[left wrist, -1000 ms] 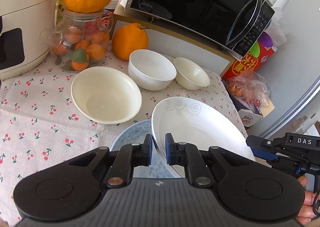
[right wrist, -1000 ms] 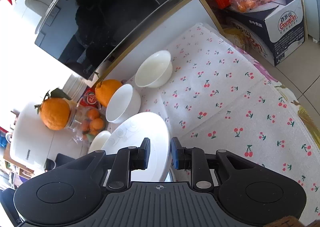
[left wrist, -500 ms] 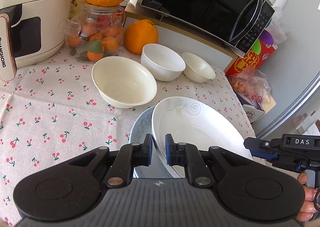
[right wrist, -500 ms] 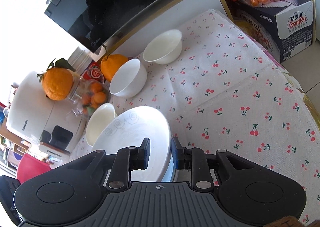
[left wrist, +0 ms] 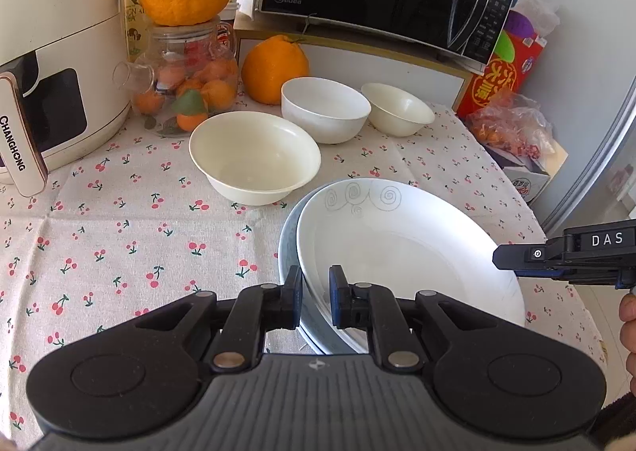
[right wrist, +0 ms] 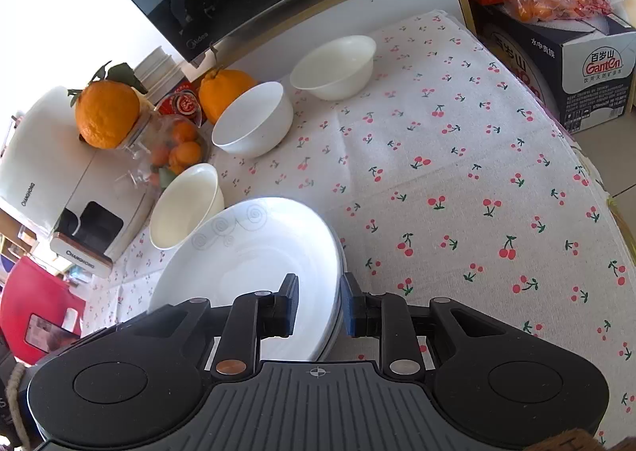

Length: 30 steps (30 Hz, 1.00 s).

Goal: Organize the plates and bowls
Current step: 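Carry the white plate onto the blue-patterned plate stack and open the grippers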

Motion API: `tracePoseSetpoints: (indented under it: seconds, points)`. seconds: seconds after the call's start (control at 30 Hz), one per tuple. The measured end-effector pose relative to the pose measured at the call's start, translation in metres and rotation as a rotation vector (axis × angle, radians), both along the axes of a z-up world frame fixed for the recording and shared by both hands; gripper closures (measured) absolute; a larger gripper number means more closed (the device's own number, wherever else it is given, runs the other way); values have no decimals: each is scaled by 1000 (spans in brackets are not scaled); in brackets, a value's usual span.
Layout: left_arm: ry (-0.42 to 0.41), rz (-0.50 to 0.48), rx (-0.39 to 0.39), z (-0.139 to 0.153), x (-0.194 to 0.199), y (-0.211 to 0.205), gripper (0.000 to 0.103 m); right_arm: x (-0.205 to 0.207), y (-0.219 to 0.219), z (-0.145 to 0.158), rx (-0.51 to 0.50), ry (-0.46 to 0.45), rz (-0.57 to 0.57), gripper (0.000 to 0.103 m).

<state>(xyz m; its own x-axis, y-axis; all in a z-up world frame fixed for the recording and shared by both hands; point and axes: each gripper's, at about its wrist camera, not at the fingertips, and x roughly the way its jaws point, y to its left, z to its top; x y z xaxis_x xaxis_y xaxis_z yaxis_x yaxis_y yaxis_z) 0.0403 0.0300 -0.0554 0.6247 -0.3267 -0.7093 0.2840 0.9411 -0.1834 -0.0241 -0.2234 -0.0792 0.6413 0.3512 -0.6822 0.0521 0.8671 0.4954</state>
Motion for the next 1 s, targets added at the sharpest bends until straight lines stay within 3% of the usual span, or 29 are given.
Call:
tracePoseSetpoints:
  seconds: [0.23, 0.5, 0.73, 1.0]
  points:
    - [-18, -21, 50, 1, -2, -6, 90, -2, 4, 2, -41, -15, 16, 80]
    - [-49, -60, 125, 0, -5, -17, 84, -6, 22, 8, -212, -65, 77, 80]
    - [-22, -59, 95, 1, -1, -13, 84, 1, 15, -1, -133, 19, 91, 80]
    - [0, -60, 75, 3, 0, -10, 84, 2, 17, -5, -156, 35, 108, 80]
